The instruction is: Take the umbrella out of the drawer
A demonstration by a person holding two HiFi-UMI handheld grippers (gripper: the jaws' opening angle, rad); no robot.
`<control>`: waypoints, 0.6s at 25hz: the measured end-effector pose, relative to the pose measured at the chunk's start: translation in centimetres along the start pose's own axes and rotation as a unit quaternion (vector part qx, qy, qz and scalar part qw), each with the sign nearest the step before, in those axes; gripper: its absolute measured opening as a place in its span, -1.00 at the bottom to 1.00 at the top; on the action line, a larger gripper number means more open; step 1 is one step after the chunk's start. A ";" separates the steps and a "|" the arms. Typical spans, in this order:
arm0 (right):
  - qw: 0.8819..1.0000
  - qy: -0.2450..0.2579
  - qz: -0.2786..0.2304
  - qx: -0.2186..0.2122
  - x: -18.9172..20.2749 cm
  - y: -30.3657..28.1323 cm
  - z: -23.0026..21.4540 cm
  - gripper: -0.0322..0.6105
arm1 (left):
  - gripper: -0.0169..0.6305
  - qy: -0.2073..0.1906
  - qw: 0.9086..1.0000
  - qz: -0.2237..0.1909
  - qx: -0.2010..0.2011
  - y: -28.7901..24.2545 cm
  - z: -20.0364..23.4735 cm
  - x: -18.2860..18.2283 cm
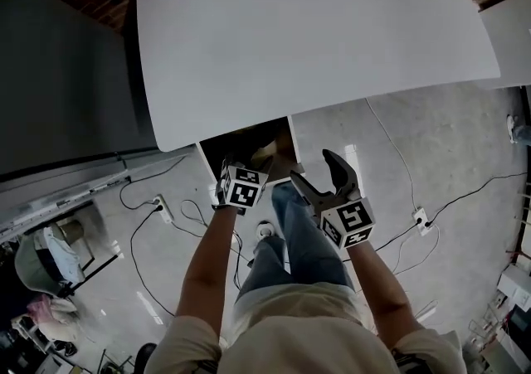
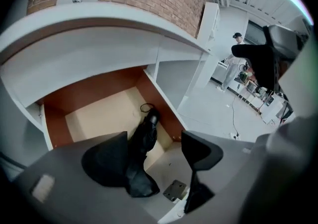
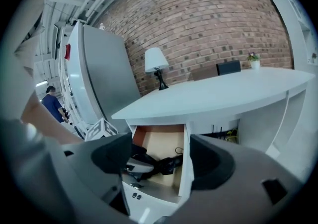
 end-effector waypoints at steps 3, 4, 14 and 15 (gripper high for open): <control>1.000 -0.003 0.005 -0.009 0.9 -1.2 -0.9 0.18 | 0.09 -0.008 1.000 0.021 -0.009 -2.3 1.1 1.4; 1.000 -0.005 0.006 -0.010 1.1 -1.6 -1.1 0.18 | 0.10 -0.014 0.999 0.030 -0.012 -2.9 1.5 1.9; 0.999 -0.038 0.015 -0.008 3.8 -4.7 -3.1 0.18 | 0.26 -0.110 0.987 0.116 -0.007 -8.1 4.5 7.2; 0.999 -0.042 0.017 -0.007 4.1 -4.8 -3.3 0.18 | 0.26 -0.113 0.986 0.123 -0.008 -8.4 4.5 7.6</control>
Point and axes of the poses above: the fingertips, and each gripper's own axes: y backward along the fingers, z to its left, x out of its underside, the point moved 1 cm from there along y, backward along the fingers, and after that the axes turned 15 degrees about -z, right-handed, at the moved point
